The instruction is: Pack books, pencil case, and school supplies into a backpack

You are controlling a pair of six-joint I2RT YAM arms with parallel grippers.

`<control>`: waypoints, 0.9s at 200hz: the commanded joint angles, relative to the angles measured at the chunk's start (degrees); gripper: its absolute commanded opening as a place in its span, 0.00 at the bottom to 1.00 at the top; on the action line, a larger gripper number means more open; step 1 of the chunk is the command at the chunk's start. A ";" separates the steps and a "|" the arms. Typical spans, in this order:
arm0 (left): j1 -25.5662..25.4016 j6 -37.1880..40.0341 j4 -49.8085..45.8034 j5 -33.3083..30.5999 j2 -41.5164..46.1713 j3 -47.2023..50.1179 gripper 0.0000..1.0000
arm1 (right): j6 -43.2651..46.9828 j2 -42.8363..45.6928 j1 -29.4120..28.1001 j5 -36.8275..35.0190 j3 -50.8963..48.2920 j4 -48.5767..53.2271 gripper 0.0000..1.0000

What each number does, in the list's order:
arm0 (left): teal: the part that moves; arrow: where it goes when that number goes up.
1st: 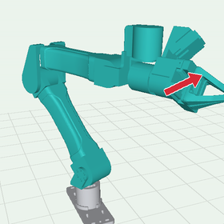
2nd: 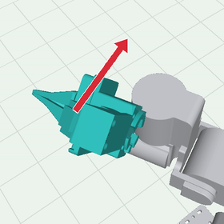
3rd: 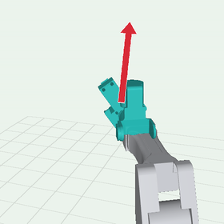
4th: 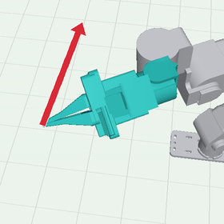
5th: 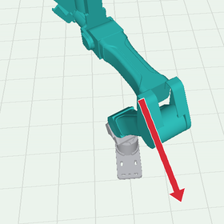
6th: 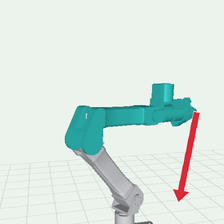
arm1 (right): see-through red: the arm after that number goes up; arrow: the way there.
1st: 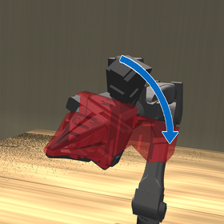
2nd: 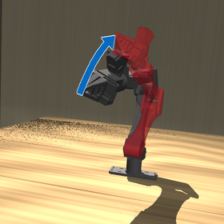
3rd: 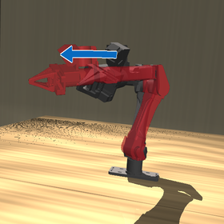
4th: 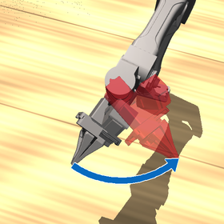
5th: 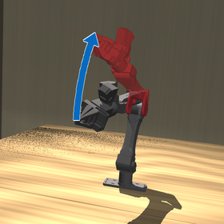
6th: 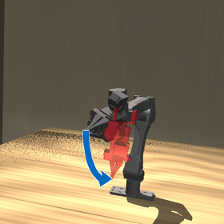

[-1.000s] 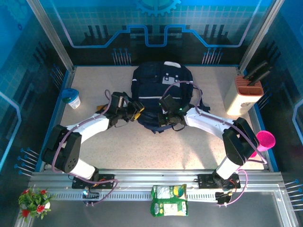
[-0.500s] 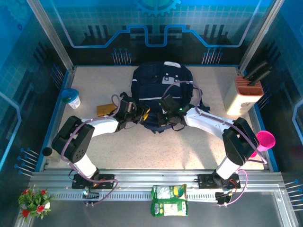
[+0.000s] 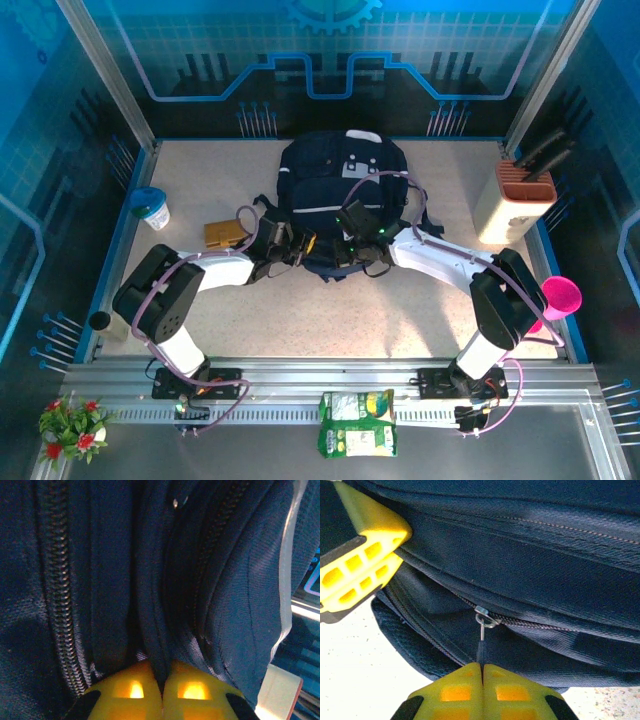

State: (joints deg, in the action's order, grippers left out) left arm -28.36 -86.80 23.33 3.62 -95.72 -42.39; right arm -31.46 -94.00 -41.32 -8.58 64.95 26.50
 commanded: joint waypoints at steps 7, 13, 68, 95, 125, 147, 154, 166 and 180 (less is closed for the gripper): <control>0.06 4.71 -2.29 -2.79 2.40 -2.10 0.00 | 2.36 -0.35 -0.04 -5.03 -1.19 1.82 0.00; 0.16 5.70 -3.34 -2.78 2.83 -2.60 0.00 | 2.94 -0.32 0.56 -5.74 -1.44 2.11 0.00; 2.14 11.00 -7.67 -2.46 7.01 -3.03 0.00 | 5.71 1.29 6.23 -12.07 -4.64 3.98 0.00; 3.07 12.52 -8.95 -1.28 7.74 -3.24 0.00 | 6.51 1.44 8.25 -13.48 -4.66 4.00 0.00; 4.54 14.47 -10.60 0.77 8.03 -4.03 0.00 | 7.80 0.85 9.70 -14.02 -3.57 3.39 0.00; 6.12 17.54 -12.83 3.58 7.79 -5.15 0.00 | 11.12 0.04 10.76 -15.60 -3.02 1.02 0.00; 6.80 18.87 -14.63 4.92 7.37 -6.05 0.00 | 12.10 -0.65 11.26 -16.04 -2.47 0.55 0.00; 7.43 20.14 -15.59 6.23 6.81 -6.48 0.00 | 14.52 -1.89 12.03 -14.06 -1.31 -0.65 0.00; 7.88 20.59 -15.43 7.58 6.46 -6.48 0.00 | 16.95 -2.26 11.88 -10.49 -0.52 -2.27 0.00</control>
State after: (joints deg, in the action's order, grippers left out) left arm -21.74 -70.81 9.58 7.53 -89.71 -46.57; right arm -20.25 -94.50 -30.17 -21.85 61.91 27.18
